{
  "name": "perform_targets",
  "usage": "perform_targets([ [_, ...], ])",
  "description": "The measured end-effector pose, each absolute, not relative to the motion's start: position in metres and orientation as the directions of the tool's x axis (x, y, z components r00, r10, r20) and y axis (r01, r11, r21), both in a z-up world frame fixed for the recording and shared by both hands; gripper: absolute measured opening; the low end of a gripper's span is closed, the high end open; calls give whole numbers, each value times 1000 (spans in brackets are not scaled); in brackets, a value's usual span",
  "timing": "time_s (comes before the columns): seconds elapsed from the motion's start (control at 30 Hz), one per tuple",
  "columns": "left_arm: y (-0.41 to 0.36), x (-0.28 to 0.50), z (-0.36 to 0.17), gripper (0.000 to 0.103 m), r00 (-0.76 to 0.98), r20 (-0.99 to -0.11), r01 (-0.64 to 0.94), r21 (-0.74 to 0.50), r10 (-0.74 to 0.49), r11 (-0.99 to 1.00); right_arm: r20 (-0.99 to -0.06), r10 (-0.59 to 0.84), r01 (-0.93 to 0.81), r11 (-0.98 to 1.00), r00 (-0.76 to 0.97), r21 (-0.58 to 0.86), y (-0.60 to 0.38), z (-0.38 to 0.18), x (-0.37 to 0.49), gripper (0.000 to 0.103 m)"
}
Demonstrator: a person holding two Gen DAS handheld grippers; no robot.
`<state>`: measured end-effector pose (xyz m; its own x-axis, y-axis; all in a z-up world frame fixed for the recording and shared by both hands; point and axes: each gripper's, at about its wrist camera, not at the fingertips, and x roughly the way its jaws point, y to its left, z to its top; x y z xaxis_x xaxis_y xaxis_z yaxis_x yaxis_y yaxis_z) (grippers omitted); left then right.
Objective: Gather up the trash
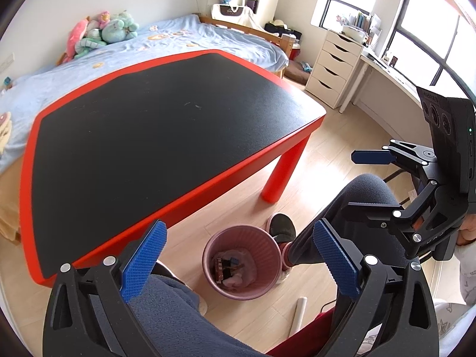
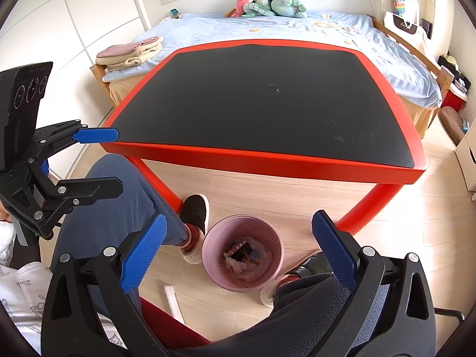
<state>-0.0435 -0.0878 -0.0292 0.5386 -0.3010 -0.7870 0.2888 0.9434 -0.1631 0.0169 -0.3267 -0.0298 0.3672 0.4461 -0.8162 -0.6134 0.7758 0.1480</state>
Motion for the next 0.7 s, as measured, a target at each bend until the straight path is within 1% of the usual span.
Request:
perform_targets([
  [0.1, -84, -44, -29, 95, 545, -783, 276, -170, -300, 946, -818, 441, -611, 778, 369, 144, -325, -29, 18, 97],
  [0.33, -74, -40, -21, 95, 576, -776, 242, -139, -257, 960, -813, 420, -604, 789, 404, 108, -319, -21, 26, 97],
  [0.53, -58, -29, -10, 95, 604, -767, 199, -117, -216, 973, -783, 441, -609, 787, 439, 102, -307, -1, 43, 97],
  [0.7, -42, -16, 2, 95, 645, -750, 141, -72, -147, 987, -751, 451, -617, 784, 483, 74, -293, 21, 62, 98],
])
